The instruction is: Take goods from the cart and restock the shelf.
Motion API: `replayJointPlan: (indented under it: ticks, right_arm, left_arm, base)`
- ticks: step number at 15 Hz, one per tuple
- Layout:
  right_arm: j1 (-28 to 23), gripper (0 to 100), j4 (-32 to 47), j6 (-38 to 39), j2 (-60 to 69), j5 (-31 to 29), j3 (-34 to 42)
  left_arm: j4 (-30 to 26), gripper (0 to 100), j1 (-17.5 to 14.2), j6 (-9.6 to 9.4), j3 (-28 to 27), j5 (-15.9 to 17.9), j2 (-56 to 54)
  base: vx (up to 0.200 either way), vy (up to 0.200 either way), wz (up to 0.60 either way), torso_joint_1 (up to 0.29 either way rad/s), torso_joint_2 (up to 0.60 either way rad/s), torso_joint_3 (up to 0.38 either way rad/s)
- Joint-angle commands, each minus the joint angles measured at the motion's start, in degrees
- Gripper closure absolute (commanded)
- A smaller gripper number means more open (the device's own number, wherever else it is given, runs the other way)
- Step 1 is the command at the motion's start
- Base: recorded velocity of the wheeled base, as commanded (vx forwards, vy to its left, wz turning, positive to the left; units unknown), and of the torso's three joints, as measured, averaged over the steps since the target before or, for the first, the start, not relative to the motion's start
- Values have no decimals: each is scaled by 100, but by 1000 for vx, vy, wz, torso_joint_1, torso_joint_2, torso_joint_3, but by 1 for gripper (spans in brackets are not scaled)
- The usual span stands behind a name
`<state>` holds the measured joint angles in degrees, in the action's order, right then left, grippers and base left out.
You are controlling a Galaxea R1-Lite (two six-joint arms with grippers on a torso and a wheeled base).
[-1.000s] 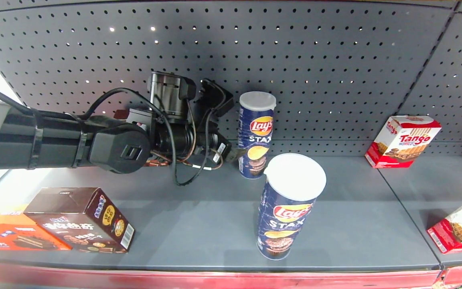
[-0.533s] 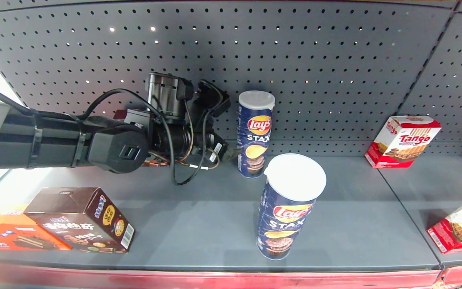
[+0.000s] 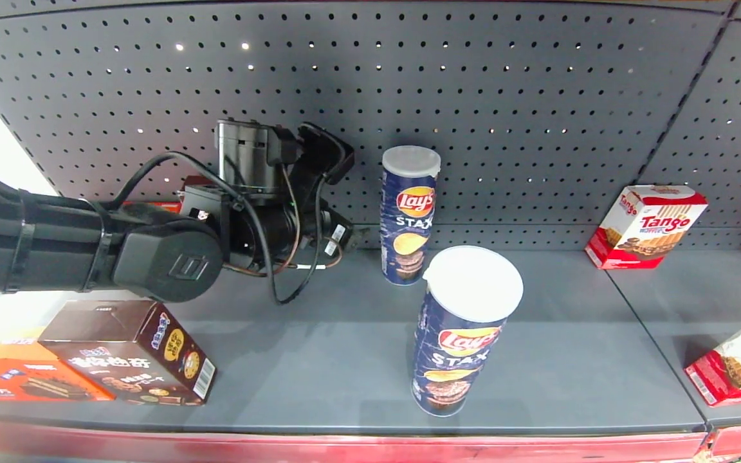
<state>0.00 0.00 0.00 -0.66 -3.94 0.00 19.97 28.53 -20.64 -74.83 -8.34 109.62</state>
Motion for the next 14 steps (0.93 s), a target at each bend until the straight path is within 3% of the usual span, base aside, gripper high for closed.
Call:
replayJointPlan:
  ticks: [1,6,10,14]
  right_arm:
    - [0,0,0,0,-4,-2,0]
    - [0,0,0,0,-4,-2,0]
    - [0,0,0,0,-13,-2,0]
    - [0,0,0,0,-4,-2,0]
  left_arm:
    - [244,0,21,7,258,-36,77]
    - [341,0,57,60,319,-115,315]
    - [543,0,188,245,249,-124,499]
    - [543,0,320,262,188,-124,561]
  base:
    - [0,0,0,0,0,0]
    - [0,0,0,0,0,0]
    - [0,0,0,0,0,0]
    - [0,0,0,0,0,0]
